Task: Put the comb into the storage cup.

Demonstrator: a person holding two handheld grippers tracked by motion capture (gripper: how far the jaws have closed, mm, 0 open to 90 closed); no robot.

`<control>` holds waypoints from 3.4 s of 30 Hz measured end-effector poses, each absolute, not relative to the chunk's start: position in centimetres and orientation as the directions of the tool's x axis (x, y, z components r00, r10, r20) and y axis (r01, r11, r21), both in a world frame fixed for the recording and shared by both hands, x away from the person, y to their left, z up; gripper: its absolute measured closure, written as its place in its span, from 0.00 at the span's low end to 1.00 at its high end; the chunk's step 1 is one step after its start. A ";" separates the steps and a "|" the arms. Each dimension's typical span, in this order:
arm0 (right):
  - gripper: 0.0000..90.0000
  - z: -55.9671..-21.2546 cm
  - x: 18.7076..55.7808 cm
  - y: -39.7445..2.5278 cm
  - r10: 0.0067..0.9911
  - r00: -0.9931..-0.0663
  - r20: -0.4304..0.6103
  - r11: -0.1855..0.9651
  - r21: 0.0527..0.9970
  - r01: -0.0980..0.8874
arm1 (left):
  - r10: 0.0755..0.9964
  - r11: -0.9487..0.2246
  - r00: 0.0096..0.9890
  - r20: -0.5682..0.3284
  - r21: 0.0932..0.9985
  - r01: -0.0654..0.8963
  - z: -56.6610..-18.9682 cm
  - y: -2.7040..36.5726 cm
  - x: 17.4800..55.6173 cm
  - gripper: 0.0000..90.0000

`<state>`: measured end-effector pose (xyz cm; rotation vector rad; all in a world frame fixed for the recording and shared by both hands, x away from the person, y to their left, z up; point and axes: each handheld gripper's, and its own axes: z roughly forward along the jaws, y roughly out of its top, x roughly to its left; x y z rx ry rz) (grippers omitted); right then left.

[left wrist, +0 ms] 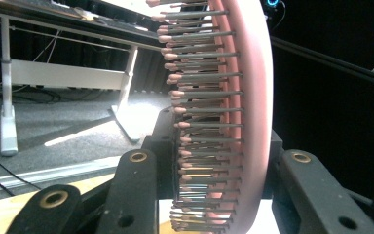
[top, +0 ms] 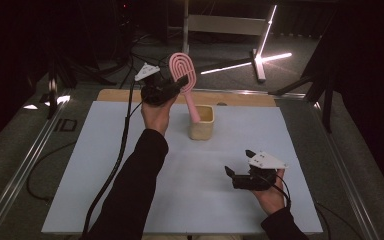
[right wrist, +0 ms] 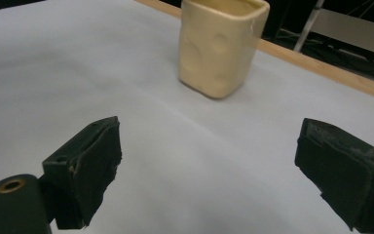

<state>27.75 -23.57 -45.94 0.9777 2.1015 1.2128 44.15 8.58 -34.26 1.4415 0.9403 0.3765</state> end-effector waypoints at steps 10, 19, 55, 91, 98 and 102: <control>0.12 -47.0 27.0 -25.1 0.807 -0.591 -0.002 0.263 0.897 0.356 | 0.736 0.151 0.606 -0.303 0.945 0.289 -34.3 8.6 44.1 0.73; 0.12 -47.3 27.1 -25.0 0.804 -0.594 -0.006 0.268 0.896 0.354 | 0.746 0.145 0.604 -0.280 0.954 0.262 -34.4 8.5 44.2 0.72; 0.12 -46.9 26.9 -25.1 0.797 -0.602 0.046 0.221 0.906 0.362 | 0.779 0.147 0.570 -0.259 0.961 0.236 -35.8 7.2 45.0 0.72; 0.12 -46.8 26.7 -25.2 0.796 -0.604 0.045 0.219 0.908 0.357 | 0.798 0.107 0.556 -0.231 0.963 0.246 -37.1 5.9 45.1 0.72; 0.12 -46.8 26.7 -25.2 0.796 -0.604 0.048 0.218 0.908 0.359 | 0.801 0.092 0.556 -0.221 0.964 0.250 -37.3 5.6 45.1 0.72; 0.12 -46.8 26.7 -25.2 0.795 -0.605 0.048 0.218 0.907 0.359 | 0.801 0.091 0.556 -0.221 0.964 0.251 -37.3 5.6 45.1 0.72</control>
